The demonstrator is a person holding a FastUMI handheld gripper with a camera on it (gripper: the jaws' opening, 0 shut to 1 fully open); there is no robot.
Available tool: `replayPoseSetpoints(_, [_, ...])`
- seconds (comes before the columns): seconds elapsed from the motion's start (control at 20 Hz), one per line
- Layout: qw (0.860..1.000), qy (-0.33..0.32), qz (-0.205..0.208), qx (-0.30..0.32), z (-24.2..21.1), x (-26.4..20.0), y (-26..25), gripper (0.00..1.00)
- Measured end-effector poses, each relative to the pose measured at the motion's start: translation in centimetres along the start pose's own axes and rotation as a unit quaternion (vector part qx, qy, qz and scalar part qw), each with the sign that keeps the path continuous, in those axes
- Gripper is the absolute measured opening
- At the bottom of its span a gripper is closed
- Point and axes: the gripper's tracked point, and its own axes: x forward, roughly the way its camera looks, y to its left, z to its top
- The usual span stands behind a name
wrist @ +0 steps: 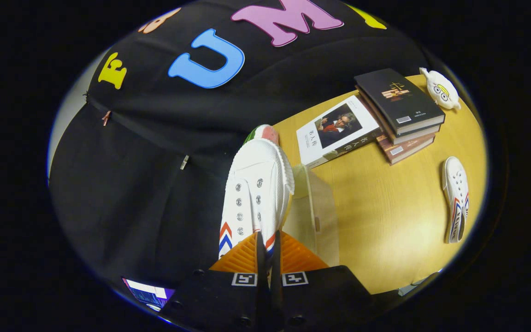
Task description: Open the storage box then place both shoes into the box .Put the left shoe in first, then the right shoe, with the right side of both shoes facing outward in a uniform manner.
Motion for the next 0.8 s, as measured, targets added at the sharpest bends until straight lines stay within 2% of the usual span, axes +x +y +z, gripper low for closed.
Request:
replayPoseSetpoints(0.3, [0.999, 0.031, -0.005, 0.003, -2.5, 4.6, 2.6, 0.05])
replayPoseSetpoints(0.55, [0.998, 0.041, -0.04, -0.012, -3.9, 8.5, 1.8, 0.05])
replayPoseSetpoints(0.8, [0.996, 0.058, -0.06, -0.011, -5.4, 10.3, 1.5, 0.05])
